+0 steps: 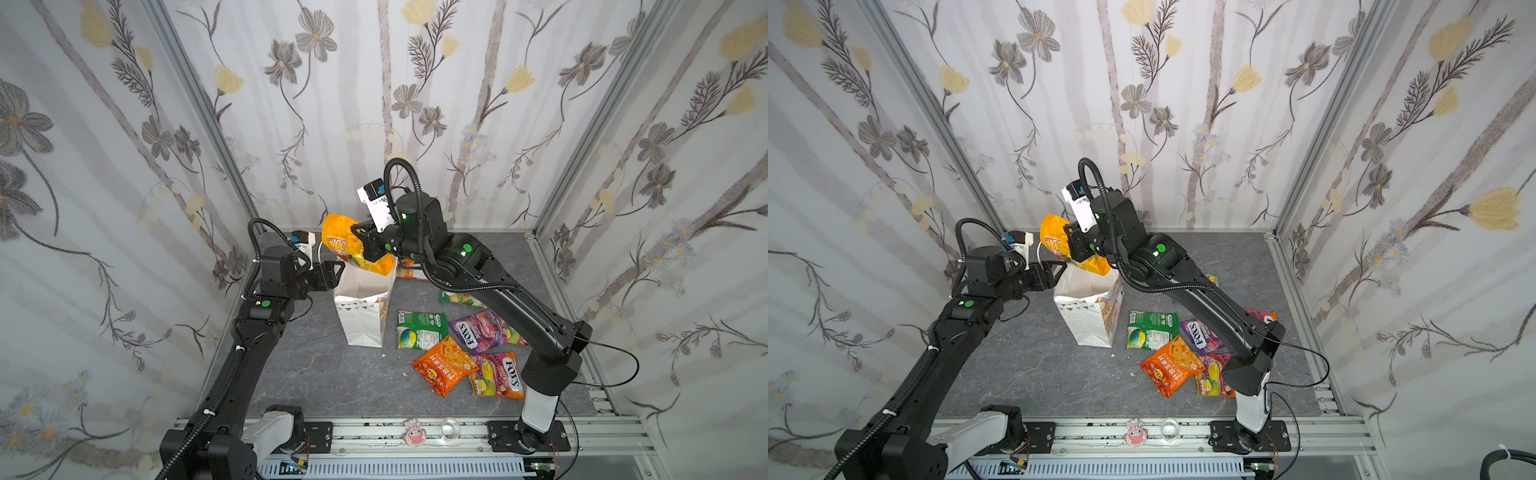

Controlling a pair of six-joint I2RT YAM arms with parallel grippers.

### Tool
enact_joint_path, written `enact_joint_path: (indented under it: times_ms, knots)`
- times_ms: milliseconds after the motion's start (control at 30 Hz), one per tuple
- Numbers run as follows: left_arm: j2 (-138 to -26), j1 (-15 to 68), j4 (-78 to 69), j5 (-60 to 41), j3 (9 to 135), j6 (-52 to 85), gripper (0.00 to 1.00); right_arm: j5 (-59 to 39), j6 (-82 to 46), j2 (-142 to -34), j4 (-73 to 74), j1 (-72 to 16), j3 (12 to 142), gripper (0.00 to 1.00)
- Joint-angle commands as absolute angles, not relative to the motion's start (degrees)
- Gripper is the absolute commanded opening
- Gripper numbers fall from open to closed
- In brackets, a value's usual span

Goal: Place the snacks into the paper bag
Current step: 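Lower the yellow pack into the bag and open the right gripper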

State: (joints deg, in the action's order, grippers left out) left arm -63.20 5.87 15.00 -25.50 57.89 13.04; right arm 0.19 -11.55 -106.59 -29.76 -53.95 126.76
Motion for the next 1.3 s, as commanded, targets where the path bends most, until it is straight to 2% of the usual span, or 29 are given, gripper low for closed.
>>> enact_joint_path:
  times_ms: [0, 367, 433, 900, 1267]
  knots:
    - [-62.33, 5.09, 14.00, -24.26, 57.86, 12.64, 0.68, 5.03, -13.25, -105.19, -22.47, -53.96, 124.08, 0.00]
    - [-61.84, 3.52, 12.09, -25.71, 57.07, 13.62, 0.60, 7.48, -14.19, -105.62, -18.32, -54.09, 120.25, 0.00]
    - [-61.79, 3.34, 11.80, -26.52, 56.89, 13.59, 0.57, 6.29, -14.28, -106.14, -16.95, -54.05, 119.80, 0.00]
    - [-61.44, 3.32, 10.46, -28.66, 56.43, 14.07, 0.56, 6.41, -14.59, -108.37, -18.37, -54.05, 118.02, 0.00]
    - [-60.38, 3.27, 10.11, -27.70, 56.07, 13.93, 0.56, 6.74, -15.73, -105.36, -14.88, -54.04, 109.62, 0.00]
